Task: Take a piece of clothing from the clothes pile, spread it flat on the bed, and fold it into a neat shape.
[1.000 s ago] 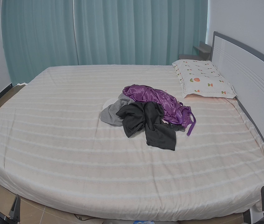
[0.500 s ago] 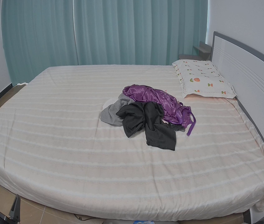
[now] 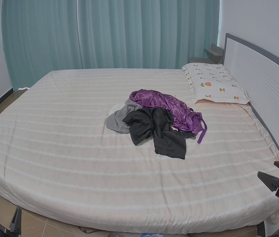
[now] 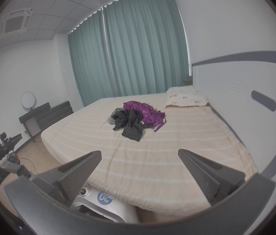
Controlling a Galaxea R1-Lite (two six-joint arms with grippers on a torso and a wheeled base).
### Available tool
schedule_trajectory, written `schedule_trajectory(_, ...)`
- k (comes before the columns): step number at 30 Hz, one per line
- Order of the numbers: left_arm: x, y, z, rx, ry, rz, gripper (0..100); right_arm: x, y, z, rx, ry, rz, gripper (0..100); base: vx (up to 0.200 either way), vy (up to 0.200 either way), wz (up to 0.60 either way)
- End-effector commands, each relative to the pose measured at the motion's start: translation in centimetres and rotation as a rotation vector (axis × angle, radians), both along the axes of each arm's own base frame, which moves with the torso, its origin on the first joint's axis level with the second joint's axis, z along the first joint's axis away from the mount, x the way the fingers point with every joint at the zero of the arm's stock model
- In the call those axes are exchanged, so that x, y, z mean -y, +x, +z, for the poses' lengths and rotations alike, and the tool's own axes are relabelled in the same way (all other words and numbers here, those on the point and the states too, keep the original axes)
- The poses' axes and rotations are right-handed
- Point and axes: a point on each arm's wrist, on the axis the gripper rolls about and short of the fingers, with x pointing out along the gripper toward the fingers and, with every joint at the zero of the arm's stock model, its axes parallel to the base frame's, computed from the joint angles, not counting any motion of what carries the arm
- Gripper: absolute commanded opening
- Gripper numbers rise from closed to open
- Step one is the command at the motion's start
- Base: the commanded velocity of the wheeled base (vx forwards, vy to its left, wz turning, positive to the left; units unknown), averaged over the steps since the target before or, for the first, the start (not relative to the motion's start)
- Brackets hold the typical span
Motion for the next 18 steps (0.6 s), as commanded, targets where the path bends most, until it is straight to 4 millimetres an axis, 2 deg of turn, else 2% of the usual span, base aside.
schedule_trajectory(1, 0.0, 0.0, -0.5, 0.001, 0.000, 0.000, 100, -3.3, 11.7, -2.3, -0.276, 0.079, 0.070, 100, 0.000, 0.000, 0.00)
schedule_trajectory(2, 0.0, 0.0, -0.5, 0.001, 0.000, 0.000, 100, -4.0, 13.5, -2.7, -0.292, 0.095, 0.068, 100, 0.000, 0.000, 0.00)
schedule_trajectory(3, 0.0, 0.0, -0.5, 0.001, 0.000, 0.000, 100, -4.2, 14.3, -2.9, -0.297, 0.100, 0.066, 100, 0.000, 0.000, 0.00)
schedule_trajectory(6, 0.0, 0.0, -0.5, 0.001, 0.000, 0.000, 100, -5.8, 18.3, -4.6, -0.329, 0.122, 0.061, 100, 0.000, 0.000, 0.00)
schedule_trajectory(9, 0.0, 0.0, -0.5, 0.001, 0.000, 0.000, 100, -6.7, 21.8, -6.5, -0.356, 0.154, 0.009, 100, 0.000, 0.000, 0.00)
schedule_trajectory(10, 0.0, 0.0, -0.5, 0.001, 0.000, 0.000, 100, -6.8, 22.1, -6.8, -0.359, 0.159, 0.002, 100, 0.000, 0.000, 0.00)
schedule_trajectory(12, 0.0, 0.0, -0.5, 0.001, 0.000, 0.000, 100, -8.1, 24.8, -8.4, -0.371, 0.217, -0.029, 100, 0.000, 0.000, 0.00)
schedule_trajectory(14, 0.0, 0.0, -0.5, 0.001, 0.000, 0.000, 100, -9.1, 26.2, -9.5, -0.381, 0.247, -0.040, 100, 0.000, 0.000, 0.00)
schedule_trajectory(15, 0.0, 0.0, -0.5, 0.001, 0.000, 0.000, 100, -9.1, 26.2, -9.5, -0.381, 0.247, -0.040, 100, 0.000, 0.000, 0.00)
schedule_trajectory(17, 0.0, 0.0, -0.5, 0.001, 0.000, 0.000, 100, -10.6, 28.5, -11.8, -0.393, 0.245, -0.066, 100, 0.000, 0.000, 0.00)
schedule_trajectory(18, 0.0, 0.0, -0.5, 0.001, 0.000, 0.000, 100, -10.6, 28.6, -12.0, -0.395, 0.243, -0.069, 100, 0.000, 0.000, 0.00)
